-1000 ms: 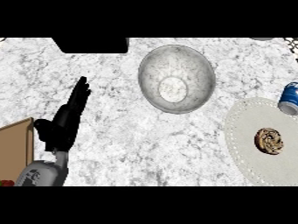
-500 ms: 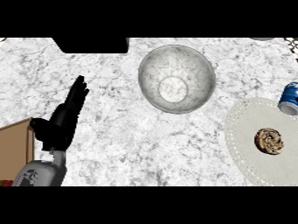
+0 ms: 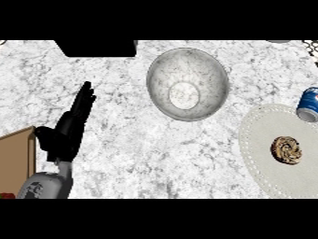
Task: Pick the cupcake from the placemat and place it in the bowl
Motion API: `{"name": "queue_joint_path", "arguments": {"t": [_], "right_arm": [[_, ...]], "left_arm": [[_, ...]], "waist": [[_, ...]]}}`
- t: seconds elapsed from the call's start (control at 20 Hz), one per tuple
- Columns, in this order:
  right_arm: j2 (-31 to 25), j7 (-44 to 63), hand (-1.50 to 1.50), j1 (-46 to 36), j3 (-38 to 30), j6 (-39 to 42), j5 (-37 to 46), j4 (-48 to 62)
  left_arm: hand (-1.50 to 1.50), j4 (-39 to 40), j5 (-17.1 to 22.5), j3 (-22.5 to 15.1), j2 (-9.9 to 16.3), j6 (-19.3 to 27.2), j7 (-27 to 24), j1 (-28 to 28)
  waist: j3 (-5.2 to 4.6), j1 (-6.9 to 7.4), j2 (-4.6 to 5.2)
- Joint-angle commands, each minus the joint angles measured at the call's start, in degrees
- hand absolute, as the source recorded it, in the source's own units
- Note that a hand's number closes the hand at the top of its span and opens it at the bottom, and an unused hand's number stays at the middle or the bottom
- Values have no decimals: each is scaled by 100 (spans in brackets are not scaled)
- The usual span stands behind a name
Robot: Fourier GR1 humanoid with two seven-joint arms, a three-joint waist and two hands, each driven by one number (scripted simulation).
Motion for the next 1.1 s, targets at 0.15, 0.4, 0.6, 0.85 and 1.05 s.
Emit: {"name": "queue_joint_path", "arguments": {"t": [0.15, 0.4, 0.6, 0.85, 1.05], "right_arm": [[403, -369, -150, -322, -274, 442, 106, 603], [812, 423, -150, -71, -353, 607, 45, -91], [1158, 42, -150, 264, -374, 643, 342, -159], [1286, -305, -150, -322, -291, 672, 783, 870], [1443, -969, -150, -668, -190, 411, 1328, 1678]], "left_arm": [[0, 120, -283, -10, -249, -6, -28, -86], [0, -107, -282, 152, -235, -209, 56, 115], [0, 35, -320, 246, -325, -257, 228, -221], [0, -130, -149, 525, -140, -578, -59, 163], [0, -472, -302, 345, -261, -475, 303, 187]], "waist": [[0, 10, 6], [-2, 4, -1], [-2, -15, -1], [-1, 16, 2], [4, 54, 3]]}}
